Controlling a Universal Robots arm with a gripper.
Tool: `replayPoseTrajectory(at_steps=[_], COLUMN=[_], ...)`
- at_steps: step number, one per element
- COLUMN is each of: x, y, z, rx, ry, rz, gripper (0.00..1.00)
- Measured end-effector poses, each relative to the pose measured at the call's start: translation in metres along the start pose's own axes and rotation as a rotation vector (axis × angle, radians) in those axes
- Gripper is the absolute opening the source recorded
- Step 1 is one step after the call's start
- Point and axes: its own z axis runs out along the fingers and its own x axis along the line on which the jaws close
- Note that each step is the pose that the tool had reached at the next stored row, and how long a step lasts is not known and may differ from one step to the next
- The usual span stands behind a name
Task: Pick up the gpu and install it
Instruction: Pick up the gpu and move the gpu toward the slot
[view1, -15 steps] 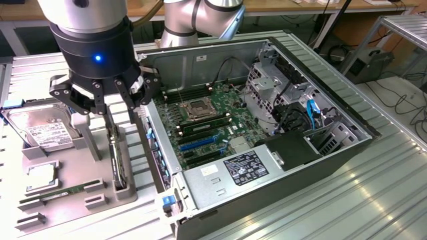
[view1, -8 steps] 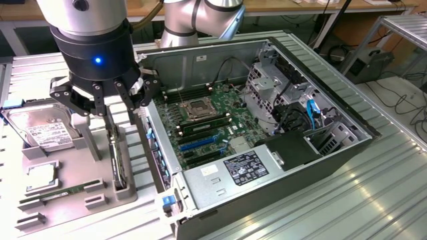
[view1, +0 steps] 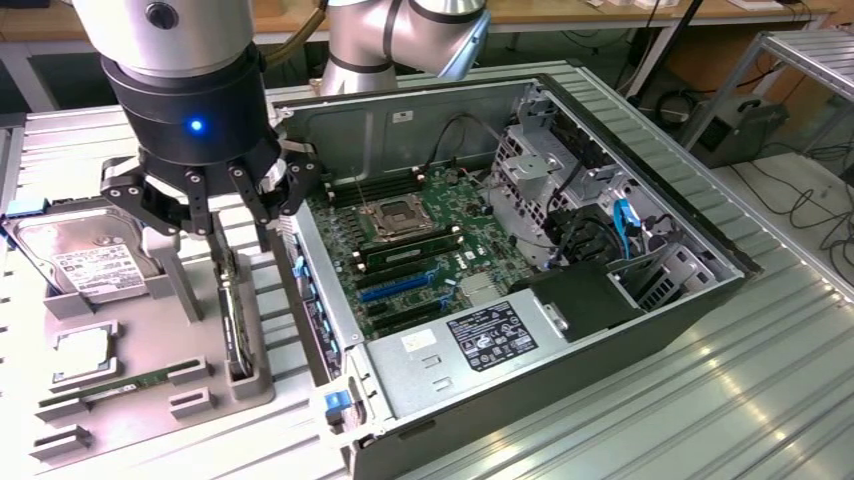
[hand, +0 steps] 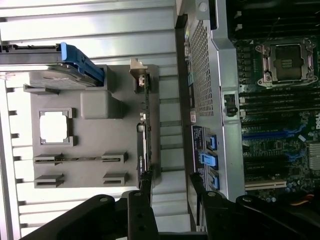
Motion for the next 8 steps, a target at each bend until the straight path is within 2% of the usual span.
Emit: replayPoseTrajectory(at_steps=[8], x=[0.0006], y=[-0.0002], z=[0.0029], rx=[0.0000], ry=[0.0000], rz=[0.000], gripper=[0.42])
